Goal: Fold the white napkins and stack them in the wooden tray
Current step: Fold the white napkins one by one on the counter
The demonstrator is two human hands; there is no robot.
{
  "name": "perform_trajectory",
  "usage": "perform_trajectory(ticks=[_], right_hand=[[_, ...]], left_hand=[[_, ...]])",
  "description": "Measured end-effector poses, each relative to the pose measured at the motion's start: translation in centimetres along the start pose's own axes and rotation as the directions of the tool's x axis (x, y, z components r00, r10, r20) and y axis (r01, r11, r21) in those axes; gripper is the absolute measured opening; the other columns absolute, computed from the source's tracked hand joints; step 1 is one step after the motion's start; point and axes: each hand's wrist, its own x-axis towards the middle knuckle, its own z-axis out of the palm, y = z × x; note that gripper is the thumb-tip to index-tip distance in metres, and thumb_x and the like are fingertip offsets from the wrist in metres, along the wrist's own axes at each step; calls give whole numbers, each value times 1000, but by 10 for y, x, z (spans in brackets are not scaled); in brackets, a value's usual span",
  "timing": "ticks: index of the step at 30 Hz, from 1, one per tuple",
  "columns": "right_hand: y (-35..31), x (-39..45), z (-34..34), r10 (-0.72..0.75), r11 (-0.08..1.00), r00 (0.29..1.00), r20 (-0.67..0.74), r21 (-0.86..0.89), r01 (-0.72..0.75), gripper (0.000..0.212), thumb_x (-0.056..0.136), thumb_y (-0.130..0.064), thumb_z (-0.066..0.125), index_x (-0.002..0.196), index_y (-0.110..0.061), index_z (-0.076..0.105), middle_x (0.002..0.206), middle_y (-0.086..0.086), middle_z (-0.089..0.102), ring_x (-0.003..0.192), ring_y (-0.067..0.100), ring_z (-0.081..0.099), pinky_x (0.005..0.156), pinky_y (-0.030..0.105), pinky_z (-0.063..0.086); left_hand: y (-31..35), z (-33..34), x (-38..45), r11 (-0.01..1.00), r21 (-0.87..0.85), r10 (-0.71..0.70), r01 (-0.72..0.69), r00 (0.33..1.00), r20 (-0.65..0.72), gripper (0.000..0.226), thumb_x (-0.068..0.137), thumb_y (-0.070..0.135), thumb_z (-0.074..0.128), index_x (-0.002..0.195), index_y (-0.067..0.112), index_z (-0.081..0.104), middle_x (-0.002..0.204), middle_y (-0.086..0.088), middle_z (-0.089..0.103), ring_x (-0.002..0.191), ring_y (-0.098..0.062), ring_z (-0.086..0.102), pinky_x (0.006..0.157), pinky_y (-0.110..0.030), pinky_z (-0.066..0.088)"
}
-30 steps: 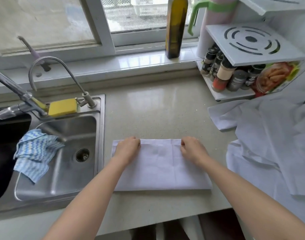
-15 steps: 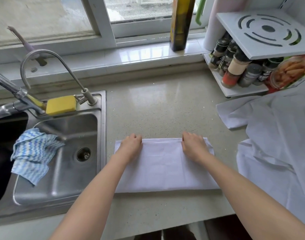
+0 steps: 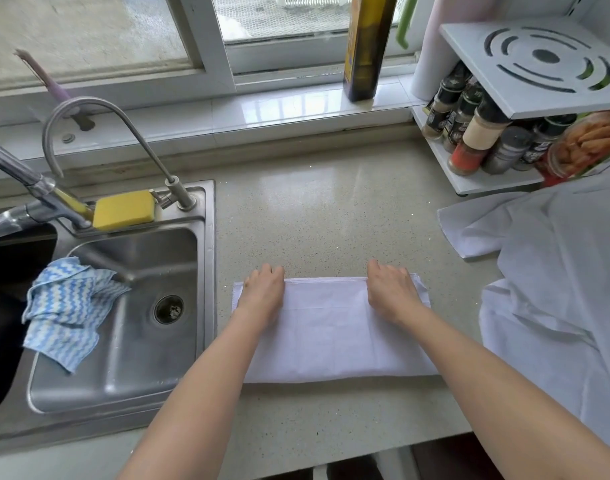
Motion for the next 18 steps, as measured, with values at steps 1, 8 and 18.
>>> perform_trajectory(ticks=[1, 8, 18], right_hand=[[0, 0, -1, 2, 1000, 1000, 4, -1, -2, 26, 85, 2, 35, 107, -10, 42, 108, 9, 59, 101, 28, 54, 82, 36, 33], [0, 0, -1, 8, 1000, 1000, 11, -2, -8, 26, 86, 2, 34, 107, -9, 42, 108, 10, 60, 100, 29, 53, 85, 36, 33], [-2, 0, 0, 19, 1000, 1000, 10, -5, -19, 27, 83, 3, 35, 106, -9, 43, 106, 10, 60, 97, 29, 52, 85, 37, 32]], left_hand=[[1, -1, 0, 1000, 1, -4, 4, 1000, 4, 20, 96, 1, 36, 113, 7, 44, 116, -14, 48, 102, -32, 49, 84, -34, 37], [3, -2, 1, 1000, -22, -20, 20, 1000, 12, 22, 95, -1, 36, 114, 7, 44, 116, -14, 48, 103, -33, 49, 88, -36, 39], [7, -4, -2, 998, -31, -63, 63, 998, -9, 24, 94, -1, 34, 114, 8, 44, 117, -13, 48, 104, -31, 48, 87, -34, 37]])
